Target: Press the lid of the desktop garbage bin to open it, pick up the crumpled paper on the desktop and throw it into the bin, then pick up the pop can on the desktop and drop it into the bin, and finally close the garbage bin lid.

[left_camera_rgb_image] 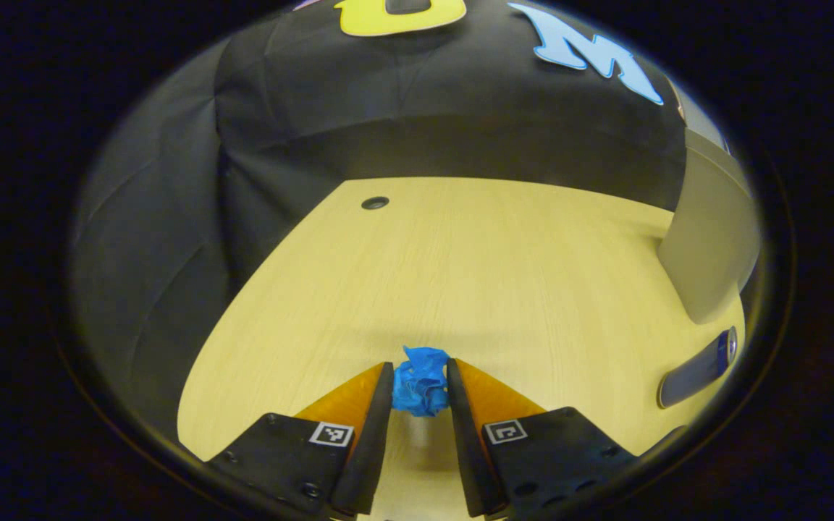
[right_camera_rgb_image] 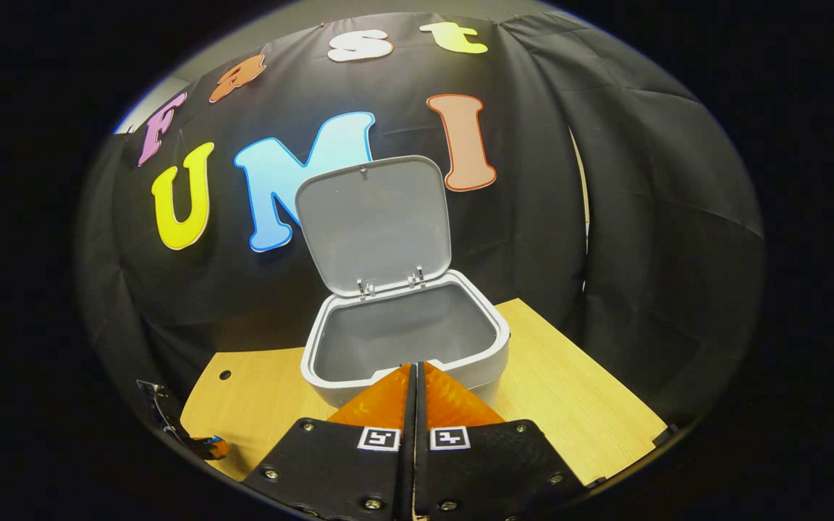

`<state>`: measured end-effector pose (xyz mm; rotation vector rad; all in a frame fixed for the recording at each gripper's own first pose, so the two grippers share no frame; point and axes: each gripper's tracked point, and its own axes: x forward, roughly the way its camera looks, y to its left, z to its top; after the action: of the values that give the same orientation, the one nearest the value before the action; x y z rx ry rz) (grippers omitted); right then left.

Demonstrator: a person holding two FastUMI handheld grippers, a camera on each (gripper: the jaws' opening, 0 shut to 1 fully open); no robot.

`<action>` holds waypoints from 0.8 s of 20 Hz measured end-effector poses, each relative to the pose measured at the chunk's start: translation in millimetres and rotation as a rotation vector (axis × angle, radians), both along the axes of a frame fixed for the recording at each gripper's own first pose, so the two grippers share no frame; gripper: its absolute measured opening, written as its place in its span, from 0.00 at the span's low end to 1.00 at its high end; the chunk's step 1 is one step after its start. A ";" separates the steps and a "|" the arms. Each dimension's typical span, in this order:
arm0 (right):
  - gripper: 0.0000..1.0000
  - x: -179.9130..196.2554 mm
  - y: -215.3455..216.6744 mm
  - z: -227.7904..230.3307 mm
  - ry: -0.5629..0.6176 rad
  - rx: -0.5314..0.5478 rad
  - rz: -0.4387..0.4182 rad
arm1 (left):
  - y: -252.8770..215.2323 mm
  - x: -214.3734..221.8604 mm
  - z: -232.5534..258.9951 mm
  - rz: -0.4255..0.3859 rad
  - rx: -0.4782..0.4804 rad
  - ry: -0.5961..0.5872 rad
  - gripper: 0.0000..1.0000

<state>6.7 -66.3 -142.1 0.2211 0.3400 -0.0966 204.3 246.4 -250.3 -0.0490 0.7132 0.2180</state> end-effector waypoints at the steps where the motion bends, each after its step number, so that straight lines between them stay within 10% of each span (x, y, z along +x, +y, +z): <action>1: 0.01 -0.5 0.3 -0.4 0.000 0.001 0.002 | 0.6 16.3 17.8 -0.009 0.006 -0.013 0.50; 16: 0.01 -12.8 -1.4 -19.7 0.034 0.024 0.043 | -71.7 39.7 130.5 -0.173 0.071 -0.246 0.53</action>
<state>-6.0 -67.7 -161.8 0.2360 0.3794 -0.0534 244.1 174.7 -119.8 0.0525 0.4614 0.0696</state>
